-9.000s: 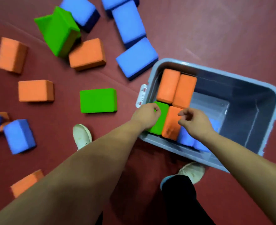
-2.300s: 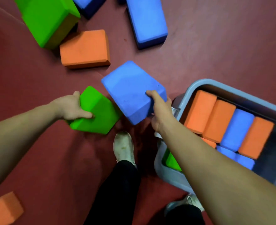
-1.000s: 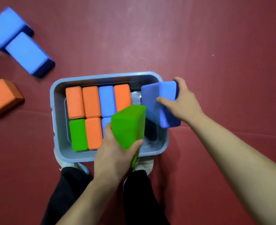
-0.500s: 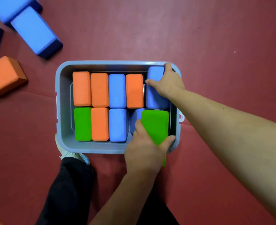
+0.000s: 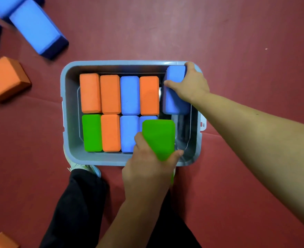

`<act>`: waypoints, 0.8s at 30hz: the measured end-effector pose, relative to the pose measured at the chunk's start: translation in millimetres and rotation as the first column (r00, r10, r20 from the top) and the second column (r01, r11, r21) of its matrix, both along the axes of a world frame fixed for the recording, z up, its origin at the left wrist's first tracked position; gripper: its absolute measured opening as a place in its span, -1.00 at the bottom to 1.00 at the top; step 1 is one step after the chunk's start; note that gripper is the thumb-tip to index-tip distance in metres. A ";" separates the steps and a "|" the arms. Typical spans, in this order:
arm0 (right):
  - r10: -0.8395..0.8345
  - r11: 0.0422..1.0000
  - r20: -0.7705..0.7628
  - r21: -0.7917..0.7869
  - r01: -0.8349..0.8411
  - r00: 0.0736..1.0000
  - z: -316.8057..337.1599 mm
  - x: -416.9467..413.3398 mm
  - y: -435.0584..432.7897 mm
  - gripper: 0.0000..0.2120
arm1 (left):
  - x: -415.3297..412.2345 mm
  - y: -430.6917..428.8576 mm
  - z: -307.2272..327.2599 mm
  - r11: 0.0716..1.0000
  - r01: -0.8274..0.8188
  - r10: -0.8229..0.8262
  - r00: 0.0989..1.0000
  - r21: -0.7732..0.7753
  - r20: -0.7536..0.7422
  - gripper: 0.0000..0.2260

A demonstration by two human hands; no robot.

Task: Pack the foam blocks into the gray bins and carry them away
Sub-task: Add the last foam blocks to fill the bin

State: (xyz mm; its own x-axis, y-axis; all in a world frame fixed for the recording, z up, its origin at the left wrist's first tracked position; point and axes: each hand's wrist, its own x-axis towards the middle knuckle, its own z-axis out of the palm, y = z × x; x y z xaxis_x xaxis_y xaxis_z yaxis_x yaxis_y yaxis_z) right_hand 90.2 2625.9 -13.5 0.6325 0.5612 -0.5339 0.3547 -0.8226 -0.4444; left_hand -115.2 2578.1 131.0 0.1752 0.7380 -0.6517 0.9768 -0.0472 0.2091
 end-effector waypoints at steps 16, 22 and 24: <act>0.032 0.996 -0.048 -0.078 -0.036 0.998 -36.9 -8.9 -5.5 -0.21 | 25.8 -37.6 -131.4 0.998 0.000 0.000 1.000 -0.067 0.000 -0.09; 0.032 0.996 -0.076 -0.079 -0.038 0.997 -49.3 -29.9 -25.9 -0.20 | 17.9 -26.0 -168.4 0.990 0.114 -0.119 0.991 -0.082 -0.062 -0.31; 0.003 0.999 -0.063 -0.044 -0.005 0.998 -47.3 -39.6 -38.3 -0.46 | 15.9 -15.7 -173.6 0.979 0.161 -0.171 0.982 -0.125 -0.081 -0.46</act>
